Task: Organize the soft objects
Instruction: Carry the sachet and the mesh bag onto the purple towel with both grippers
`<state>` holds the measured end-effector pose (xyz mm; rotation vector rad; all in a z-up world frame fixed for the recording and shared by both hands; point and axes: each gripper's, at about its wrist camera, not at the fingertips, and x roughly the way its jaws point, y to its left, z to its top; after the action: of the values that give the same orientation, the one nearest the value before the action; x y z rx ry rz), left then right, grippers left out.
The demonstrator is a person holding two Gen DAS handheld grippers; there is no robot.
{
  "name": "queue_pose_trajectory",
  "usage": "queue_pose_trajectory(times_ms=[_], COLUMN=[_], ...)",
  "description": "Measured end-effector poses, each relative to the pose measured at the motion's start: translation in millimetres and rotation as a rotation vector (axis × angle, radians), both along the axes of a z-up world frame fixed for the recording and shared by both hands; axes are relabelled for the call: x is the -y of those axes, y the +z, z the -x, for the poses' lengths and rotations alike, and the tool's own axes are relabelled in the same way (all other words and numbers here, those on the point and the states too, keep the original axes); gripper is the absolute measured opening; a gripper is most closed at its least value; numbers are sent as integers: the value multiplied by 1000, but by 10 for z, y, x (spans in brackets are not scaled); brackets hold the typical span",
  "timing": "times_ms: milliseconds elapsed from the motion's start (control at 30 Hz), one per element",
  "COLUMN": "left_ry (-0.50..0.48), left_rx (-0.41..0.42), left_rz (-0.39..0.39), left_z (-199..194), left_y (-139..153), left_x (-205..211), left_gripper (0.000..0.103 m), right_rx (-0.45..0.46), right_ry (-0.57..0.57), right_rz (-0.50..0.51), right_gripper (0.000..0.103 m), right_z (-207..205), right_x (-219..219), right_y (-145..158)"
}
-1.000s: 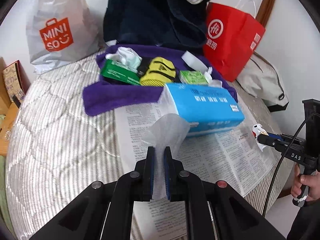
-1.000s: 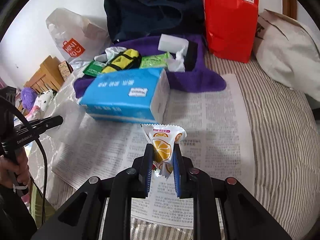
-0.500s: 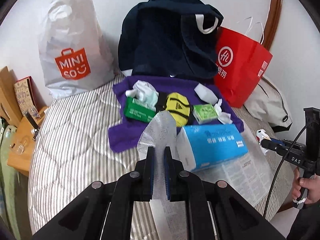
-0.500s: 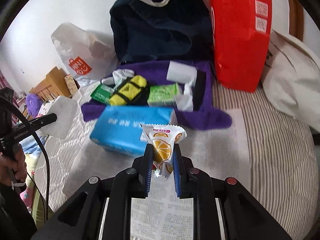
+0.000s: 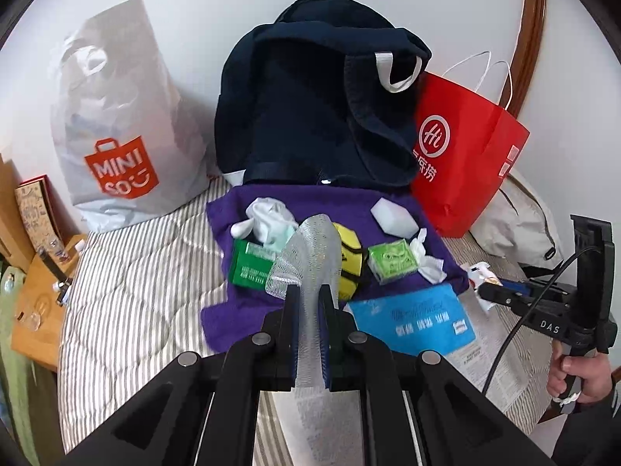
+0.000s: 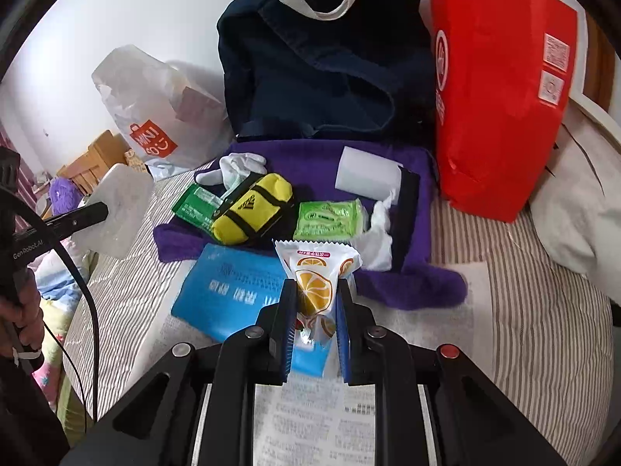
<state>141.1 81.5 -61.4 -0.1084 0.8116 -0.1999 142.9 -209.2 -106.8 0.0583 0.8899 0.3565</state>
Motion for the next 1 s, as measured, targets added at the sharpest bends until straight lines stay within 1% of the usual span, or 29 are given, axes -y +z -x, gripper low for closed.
queue_pose_trajectory(times_ms=[167,433,633,800,1000], left_ry=[-22,-33,-37,-38,-44], left_rx=[3,-17,-34,-59,-73], left_rz=[7,16,13,18,22], left_z=[-210,-499,-694,-876,-1054], left_y=[15,-25,-102,-227,-291], left_x=[48,20,16,11,31], left_gripper=[9,9,9,9,9], right_rx=[2,9,0,-26,-35], right_ry=[9,13,16,23,66], right_rz=[8,13,23,8,18], right_gripper=[19,19,19,19,19], right_z=[-177,-488,-725,-976,-1214], right_x=[-110,-202,-215,-211,-356], right_y=[29,68,18,-76,-113])
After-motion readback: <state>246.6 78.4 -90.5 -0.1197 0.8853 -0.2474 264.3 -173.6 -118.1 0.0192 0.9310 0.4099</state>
